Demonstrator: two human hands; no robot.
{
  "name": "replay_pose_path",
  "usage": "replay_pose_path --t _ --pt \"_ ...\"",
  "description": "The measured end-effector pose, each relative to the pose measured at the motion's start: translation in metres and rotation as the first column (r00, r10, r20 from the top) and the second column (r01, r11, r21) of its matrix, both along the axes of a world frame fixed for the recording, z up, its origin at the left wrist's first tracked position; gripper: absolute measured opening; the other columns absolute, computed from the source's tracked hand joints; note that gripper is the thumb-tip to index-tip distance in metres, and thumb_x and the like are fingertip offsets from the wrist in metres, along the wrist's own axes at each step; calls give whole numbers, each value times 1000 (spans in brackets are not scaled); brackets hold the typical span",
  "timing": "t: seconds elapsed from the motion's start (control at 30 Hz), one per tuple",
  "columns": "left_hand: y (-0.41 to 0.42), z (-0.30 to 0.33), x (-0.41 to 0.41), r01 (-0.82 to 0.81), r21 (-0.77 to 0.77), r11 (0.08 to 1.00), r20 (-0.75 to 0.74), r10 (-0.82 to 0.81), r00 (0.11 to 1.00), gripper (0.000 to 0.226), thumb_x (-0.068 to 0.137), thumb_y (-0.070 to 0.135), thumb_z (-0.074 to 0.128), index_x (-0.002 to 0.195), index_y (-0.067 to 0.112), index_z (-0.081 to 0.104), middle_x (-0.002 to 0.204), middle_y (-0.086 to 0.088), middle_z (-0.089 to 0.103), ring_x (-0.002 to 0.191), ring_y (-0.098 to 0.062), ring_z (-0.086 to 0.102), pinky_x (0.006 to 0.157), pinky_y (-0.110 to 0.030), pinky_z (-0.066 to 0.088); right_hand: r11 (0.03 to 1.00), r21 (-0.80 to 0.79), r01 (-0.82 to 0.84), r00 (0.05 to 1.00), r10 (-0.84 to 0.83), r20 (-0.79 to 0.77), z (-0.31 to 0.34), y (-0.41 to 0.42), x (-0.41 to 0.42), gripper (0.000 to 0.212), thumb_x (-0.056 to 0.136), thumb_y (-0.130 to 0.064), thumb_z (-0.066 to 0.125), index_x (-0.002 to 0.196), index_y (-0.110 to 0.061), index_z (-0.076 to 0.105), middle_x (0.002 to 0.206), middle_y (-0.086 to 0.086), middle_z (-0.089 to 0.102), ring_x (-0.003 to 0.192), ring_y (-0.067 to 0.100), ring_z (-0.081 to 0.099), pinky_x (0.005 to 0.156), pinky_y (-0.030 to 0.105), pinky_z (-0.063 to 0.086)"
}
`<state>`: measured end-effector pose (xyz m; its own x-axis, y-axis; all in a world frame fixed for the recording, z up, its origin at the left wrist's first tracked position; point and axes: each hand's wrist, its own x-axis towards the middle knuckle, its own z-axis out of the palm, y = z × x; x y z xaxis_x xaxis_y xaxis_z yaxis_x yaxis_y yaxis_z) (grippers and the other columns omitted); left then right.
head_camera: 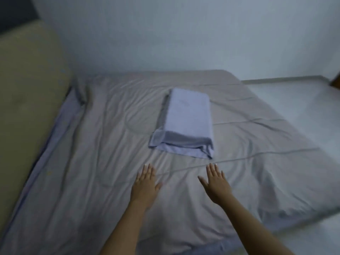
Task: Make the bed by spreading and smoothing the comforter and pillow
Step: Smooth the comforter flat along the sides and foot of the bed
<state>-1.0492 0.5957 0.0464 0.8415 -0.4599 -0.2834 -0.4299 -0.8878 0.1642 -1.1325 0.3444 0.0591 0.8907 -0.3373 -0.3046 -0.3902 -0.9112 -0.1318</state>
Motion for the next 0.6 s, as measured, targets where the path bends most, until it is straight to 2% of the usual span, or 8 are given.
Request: replay_pose_path --t 0.03,0.1,0.13,0.3,0.6 --pt "-29 14 -1 53 -7 999 3 -53 999 75 98 57 10 154 8 0 162 -7 -6 149 -20 -9 120 -36 -1 999 -9 50 999 -50 14 12 -26 -10 92 82 -69 -4 152 -10 1 161 5 -5 148 20 -8 121 38 0" --pt "-86 38 -7 157 -11 988 24 -157 987 95 83 70 -12 154 8 0 162 -7 -5 149 -20 -8 120 -36 0 992 -27 125 991 -124 44 35 -77 -31 78 95 -60 9 152 -8 1 161 7 -4 148 21 -6 121 38 1" --pt "-114 49 -11 205 -11 979 33 -205 978 101 78 72 -17 154 7 0 162 -8 -5 149 -20 -7 120 -37 1 987 -30 155 986 -153 60 47 -102 -43 74 97 -57 13 152 -8 2 161 7 -3 148 21 -5 121 38 2" --pt "-265 86 -46 385 -6 923 123 -381 916 72 101 53 17 154 6 2 162 -9 -4 150 -23 -6 121 -39 2 958 -51 283 956 -278 90 92 -232 -115 72 99 -53 14 152 -6 5 161 9 1 148 22 -1 120 39 4" --pt "-523 113 -112 494 2 869 164 -488 857 71 101 52 18 154 6 5 162 -7 -1 150 -20 -5 120 -38 4 922 -127 367 930 -361 70 136 -457 -223 75 98 -56 13 152 -4 8 160 11 5 148 24 2 120 40 6"
